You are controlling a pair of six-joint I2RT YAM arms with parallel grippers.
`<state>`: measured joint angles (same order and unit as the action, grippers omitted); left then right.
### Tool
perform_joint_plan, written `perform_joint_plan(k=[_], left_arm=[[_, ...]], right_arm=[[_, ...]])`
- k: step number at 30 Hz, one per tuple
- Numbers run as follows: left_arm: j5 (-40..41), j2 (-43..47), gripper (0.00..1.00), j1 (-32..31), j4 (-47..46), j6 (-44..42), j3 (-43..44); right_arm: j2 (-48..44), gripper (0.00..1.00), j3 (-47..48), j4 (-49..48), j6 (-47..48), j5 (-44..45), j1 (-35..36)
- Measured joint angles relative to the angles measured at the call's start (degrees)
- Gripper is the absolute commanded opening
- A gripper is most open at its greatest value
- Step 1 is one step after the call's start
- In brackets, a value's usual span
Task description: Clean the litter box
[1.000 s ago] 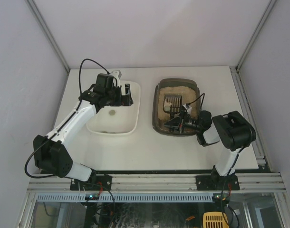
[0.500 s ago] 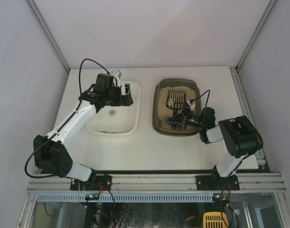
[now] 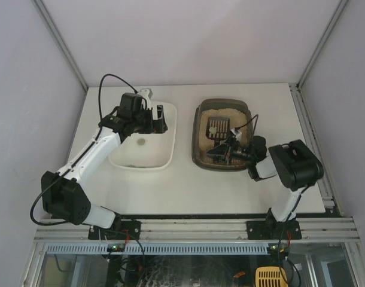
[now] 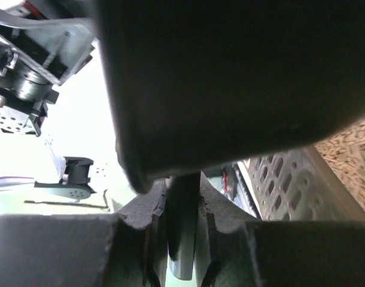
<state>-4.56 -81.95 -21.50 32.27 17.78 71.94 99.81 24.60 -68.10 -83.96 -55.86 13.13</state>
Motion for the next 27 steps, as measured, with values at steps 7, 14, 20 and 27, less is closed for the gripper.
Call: perform_joint_plan(k=[7, 14, 20, 27], left_arm=[[0.5, 0.4, 1.0, 0.0, 0.0, -0.3, 0.0], [1.3, 0.4, 1.0, 0.0, 0.0, -0.5, 0.0], [1.4, 0.4, 1.0, 0.0, 0.0, -0.5, 0.0], [1.4, 0.4, 1.0, 0.0, 0.0, -0.5, 0.0]], right_arm=[[8.1, 0.0, 0.7, -8.5, -8.6, -1.0, 2.6], [7.8, 0.0, 2.0, -12.3, -11.1, -1.1, 0.5], [6.6, 0.0, 1.9, -10.9, -10.7, -1.8, 0.4], [1.9, 0.0, 2.5, -1.8, -4.6, -2.0, 1.7]])
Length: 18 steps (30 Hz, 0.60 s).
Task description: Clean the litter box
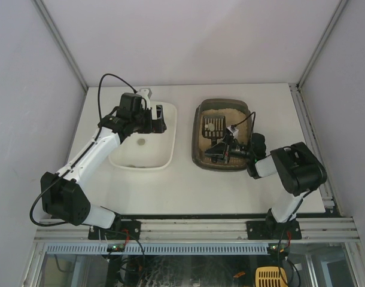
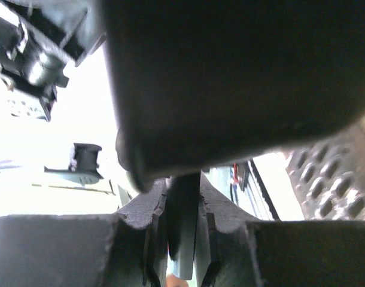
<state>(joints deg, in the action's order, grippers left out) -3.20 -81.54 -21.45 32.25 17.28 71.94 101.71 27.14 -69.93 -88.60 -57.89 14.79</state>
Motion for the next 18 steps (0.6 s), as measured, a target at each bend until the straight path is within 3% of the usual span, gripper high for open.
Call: perform_joint_plan(k=[7, 11, 18], left_arm=[[0.0, 0.0, 1.0, 0.0, 0.0, -0.2, 0.0], [0.0, 0.0, 1.0, 0.0, 0.0, -0.4, 0.0], [0.0, 0.0, 1.0, 0.0, 0.0, -0.4, 0.0]], right_arm=[[-7.4, 0.0, -0.7, 7.1, 6.3, 0.1, -3.9], [-8.4, 0.0, 0.2, 14.1, 10.4, 0.0, -0.1], [-8.5, 0.0, -0.6, 14.3, 10.2, -0.5, -3.4]])
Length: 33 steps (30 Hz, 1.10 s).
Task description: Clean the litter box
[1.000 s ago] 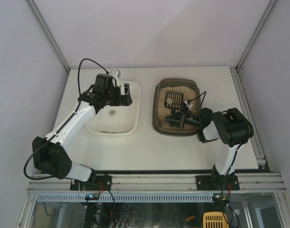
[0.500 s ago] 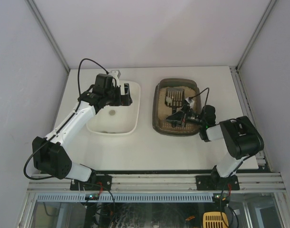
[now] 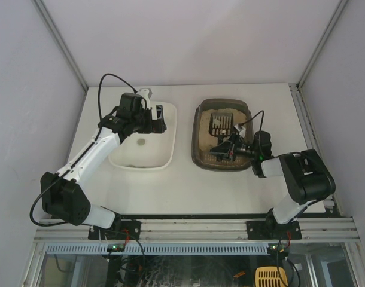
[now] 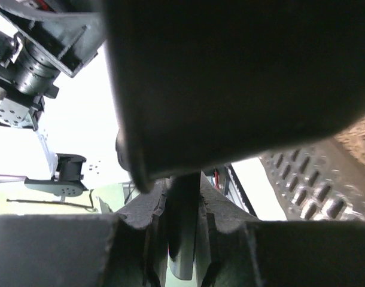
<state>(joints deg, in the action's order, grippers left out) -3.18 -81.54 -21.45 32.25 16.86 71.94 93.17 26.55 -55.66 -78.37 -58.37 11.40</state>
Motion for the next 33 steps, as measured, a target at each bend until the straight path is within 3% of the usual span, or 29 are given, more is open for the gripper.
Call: perform_joint_plan(k=[5, 10, 17, 21, 28, 33], left_arm=[[0.0, 0.0, 1.0, 0.0, 0.0, 0.0, 0.0], [0.0, 0.0, 1.0, 0.0, 0.0, 0.0, 0.0], [0.0, 0.3, 1.0, 0.0, 0.0, -0.2, 0.0], [0.1, 0.3, 1.0, 0.0, 0.0, -0.2, 0.0], [0.7, 0.3, 1.0, 0.0, 0.0, -0.5, 0.0], [0.7, 0.3, 1.0, 0.0, 0.0, -0.5, 0.0]], right_arm=[[0.2, 0.0, 0.2, 0.6, 0.4, -0.7, 4.1], [3.7, 0.0, 0.0, -8.0, -4.8, -0.8, 1.2], [4.8, 0.0, 0.2, -7.2, -4.8, -1.6, 4.5], [4.8, 0.0, 0.2, -9.7, -5.1, -2.2, 2.2], [2.0, 0.0, 0.3, -4.1, 4.2, -4.2, 3.0], [1.8, 0.0, -0.7, -5.2, 8.4, -6.5, 3.3]])
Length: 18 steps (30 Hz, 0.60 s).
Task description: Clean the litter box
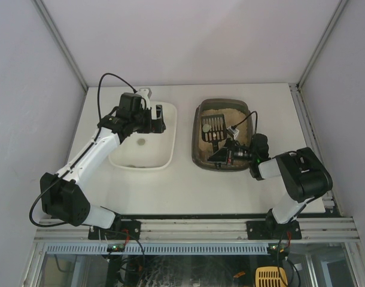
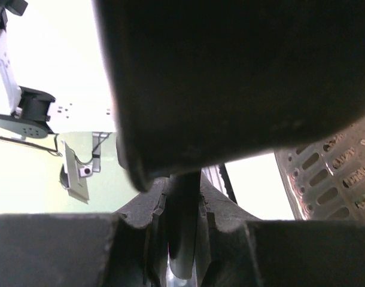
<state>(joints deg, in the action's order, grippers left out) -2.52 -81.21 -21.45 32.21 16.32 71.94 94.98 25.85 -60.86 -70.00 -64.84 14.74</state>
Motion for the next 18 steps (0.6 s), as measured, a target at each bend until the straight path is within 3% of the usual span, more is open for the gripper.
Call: perform_joint_plan(k=[9, 18], left_arm=[[0.0, 0.6, 1.0, 0.1, -0.3, 0.0, -1.0], [0.0, 0.6, 1.0, 0.2, -0.3, 0.0, -1.0]], right_arm=[[-5.0, 0.0, -1.8, 6.0, 10.5, -0.6, -0.9], [-17.7, 0.0, -1.2, 26.3, 28.8, 4.7, 1.3]])
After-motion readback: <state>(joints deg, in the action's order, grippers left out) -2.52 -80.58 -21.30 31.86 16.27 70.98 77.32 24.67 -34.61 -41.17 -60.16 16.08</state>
